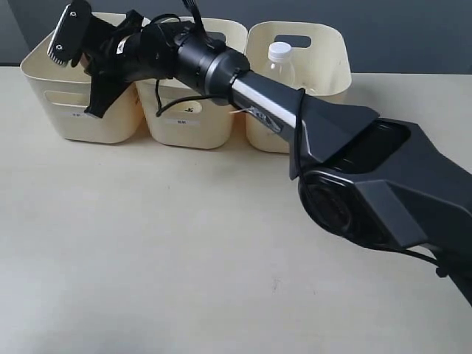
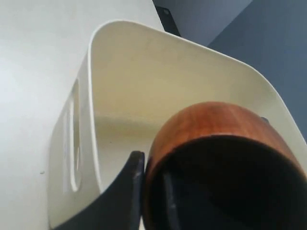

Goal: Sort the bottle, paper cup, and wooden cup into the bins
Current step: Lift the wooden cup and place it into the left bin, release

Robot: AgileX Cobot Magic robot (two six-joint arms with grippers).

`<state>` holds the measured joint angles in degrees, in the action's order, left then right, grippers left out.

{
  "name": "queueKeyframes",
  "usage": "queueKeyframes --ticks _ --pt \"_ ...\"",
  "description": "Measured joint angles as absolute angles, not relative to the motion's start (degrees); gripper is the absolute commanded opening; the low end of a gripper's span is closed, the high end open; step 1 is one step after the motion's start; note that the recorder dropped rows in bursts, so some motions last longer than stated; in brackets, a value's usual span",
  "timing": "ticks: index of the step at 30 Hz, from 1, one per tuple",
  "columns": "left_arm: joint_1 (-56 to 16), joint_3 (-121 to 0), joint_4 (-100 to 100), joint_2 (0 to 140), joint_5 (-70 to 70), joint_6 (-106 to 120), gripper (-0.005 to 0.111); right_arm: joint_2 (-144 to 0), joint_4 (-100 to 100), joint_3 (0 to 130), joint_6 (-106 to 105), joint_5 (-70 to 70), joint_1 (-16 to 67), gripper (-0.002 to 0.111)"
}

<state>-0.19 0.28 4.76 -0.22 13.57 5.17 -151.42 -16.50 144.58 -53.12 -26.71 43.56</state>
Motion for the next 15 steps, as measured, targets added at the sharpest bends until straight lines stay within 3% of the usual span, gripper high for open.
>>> queueKeyframes --ticks 8,10,11,13,15 --pt "-0.2 0.3 4.8 -0.2 13.6 5.2 0.000 -151.5 -16.8 144.6 -53.0 -26.3 43.6 0.000" --pt "-0.2 0.3 4.8 -0.2 13.6 5.2 0.000 -151.5 -16.8 144.6 -53.0 -26.3 43.6 0.011" --pt "-0.2 0.3 4.8 -0.2 13.6 5.2 0.000 -151.5 -16.8 144.6 -52.9 -26.3 43.6 0.023" --pt "-0.2 0.3 4.8 -0.2 13.6 5.2 0.000 -151.5 -16.8 144.6 -52.8 -26.0 43.6 0.032" --pt "-0.2 0.3 4.8 -0.2 13.6 5.2 0.000 -151.5 -16.8 144.7 -52.0 -25.6 43.6 0.029"
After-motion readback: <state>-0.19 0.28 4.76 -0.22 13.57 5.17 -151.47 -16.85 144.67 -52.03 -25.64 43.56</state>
